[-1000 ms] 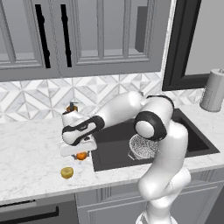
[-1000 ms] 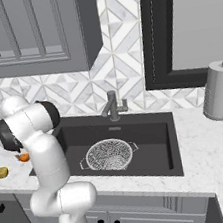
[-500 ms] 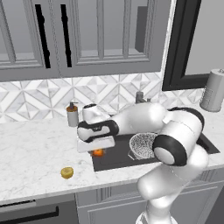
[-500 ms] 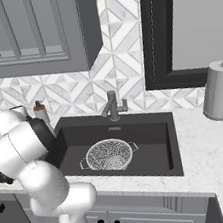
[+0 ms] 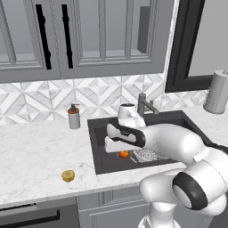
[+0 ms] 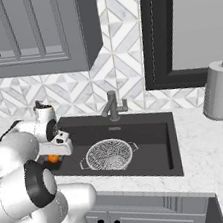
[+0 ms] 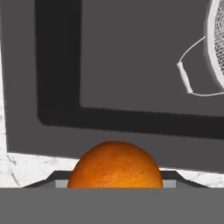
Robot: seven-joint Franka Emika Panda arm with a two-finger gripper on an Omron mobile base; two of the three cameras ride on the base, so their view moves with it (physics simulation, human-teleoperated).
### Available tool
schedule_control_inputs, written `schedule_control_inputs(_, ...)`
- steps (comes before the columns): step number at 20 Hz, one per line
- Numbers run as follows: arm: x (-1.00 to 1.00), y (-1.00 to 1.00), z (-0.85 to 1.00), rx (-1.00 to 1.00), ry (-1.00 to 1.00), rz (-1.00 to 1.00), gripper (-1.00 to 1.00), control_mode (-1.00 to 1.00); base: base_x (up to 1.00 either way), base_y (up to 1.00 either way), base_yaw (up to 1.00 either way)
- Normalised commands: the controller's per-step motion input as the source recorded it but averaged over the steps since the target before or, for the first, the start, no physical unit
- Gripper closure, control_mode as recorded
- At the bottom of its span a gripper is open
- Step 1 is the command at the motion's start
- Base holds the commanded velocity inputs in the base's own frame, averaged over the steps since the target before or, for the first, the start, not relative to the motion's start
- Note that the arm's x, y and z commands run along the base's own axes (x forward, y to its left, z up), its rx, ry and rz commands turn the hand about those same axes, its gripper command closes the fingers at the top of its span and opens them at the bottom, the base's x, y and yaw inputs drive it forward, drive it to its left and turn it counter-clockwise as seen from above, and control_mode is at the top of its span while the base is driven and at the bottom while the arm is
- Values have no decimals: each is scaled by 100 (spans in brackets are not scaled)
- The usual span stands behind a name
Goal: Put the colander in the sink, put the kiwi, tangerine in the colander, and turn on the sink faucet and pour water over the colander.
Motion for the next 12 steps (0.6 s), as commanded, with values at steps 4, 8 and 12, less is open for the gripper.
schedule_control_inputs(4,-1,-95,5,10,-16,13,100,-100,0,0,0)
schedule_control_inputs(8,-3,-88,8,15,-19,21,100,-100,0,0,0)
schedule_control_inputs(12,0,-85,2,14,-18,24,100,-100,0,0,0)
